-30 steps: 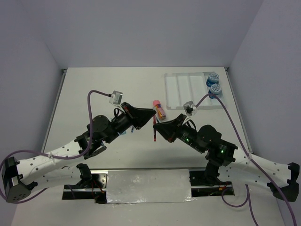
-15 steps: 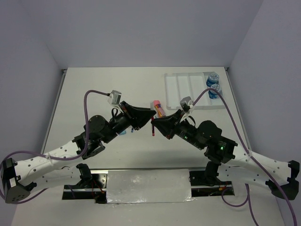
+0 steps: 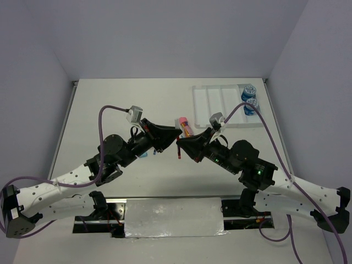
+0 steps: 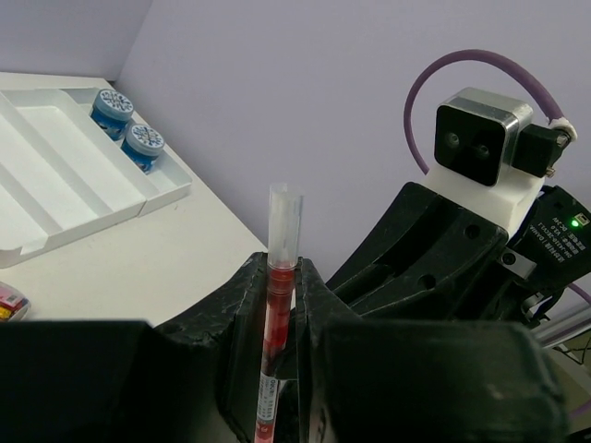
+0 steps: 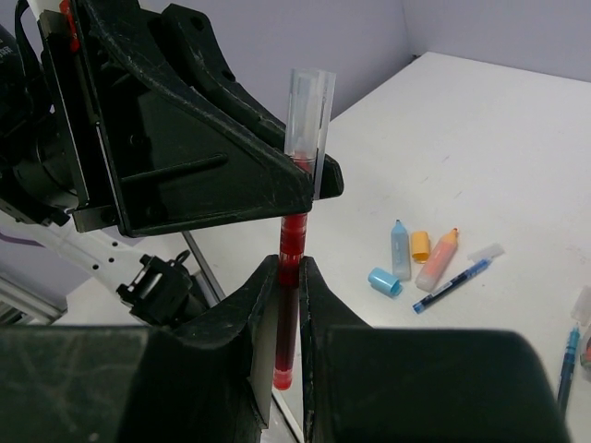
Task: Sort the stationery into containers
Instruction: Close the pen cap on the pen.
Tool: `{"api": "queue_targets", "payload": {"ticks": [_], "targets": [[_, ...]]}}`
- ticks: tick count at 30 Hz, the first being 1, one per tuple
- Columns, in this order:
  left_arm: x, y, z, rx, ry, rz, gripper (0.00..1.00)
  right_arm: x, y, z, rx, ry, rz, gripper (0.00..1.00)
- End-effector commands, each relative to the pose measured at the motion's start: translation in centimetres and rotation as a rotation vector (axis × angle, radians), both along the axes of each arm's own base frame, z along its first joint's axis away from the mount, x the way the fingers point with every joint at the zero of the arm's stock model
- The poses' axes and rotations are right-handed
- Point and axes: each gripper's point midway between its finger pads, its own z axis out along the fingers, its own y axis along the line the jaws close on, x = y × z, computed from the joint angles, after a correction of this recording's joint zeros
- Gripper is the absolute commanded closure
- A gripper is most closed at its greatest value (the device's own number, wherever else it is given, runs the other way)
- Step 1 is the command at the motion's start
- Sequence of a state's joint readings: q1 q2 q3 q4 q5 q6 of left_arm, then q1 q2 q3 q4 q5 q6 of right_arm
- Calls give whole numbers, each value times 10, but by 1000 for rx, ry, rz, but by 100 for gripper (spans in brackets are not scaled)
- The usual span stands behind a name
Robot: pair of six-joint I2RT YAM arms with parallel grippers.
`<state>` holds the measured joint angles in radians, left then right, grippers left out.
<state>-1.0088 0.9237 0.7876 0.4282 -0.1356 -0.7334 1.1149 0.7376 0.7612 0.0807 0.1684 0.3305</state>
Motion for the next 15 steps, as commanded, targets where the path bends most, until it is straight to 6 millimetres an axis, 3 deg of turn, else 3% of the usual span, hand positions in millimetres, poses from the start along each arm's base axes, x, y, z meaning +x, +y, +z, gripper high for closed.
{"api": "queue_targets", "payload": {"ticks": [1, 3, 4, 11, 12, 13, 15], "targets": [[-12, -4, 6, 6, -35, -63, 83, -2, -6, 57, 121, -91, -4, 100], [-14, -7, 6, 9, -40, -75, 90, -3, -5, 62, 123, -98, -2, 100], [-15, -8, 7, 11, -43, -84, 100, -3, -4, 62, 119, -99, 4, 100], [-22, -9, 19, -6, -96, -117, 100, -3, 2, 62, 101, -105, 22, 100], [-21, -10, 13, 15, -80, -115, 100, -4, 2, 61, 98, -104, 24, 100], [-20, -9, 18, 14, -83, -111, 87, -4, 3, 61, 95, -103, 27, 100], [-18, -9, 16, 28, -74, -101, 77, -4, 2, 64, 99, -109, 26, 100]]}}
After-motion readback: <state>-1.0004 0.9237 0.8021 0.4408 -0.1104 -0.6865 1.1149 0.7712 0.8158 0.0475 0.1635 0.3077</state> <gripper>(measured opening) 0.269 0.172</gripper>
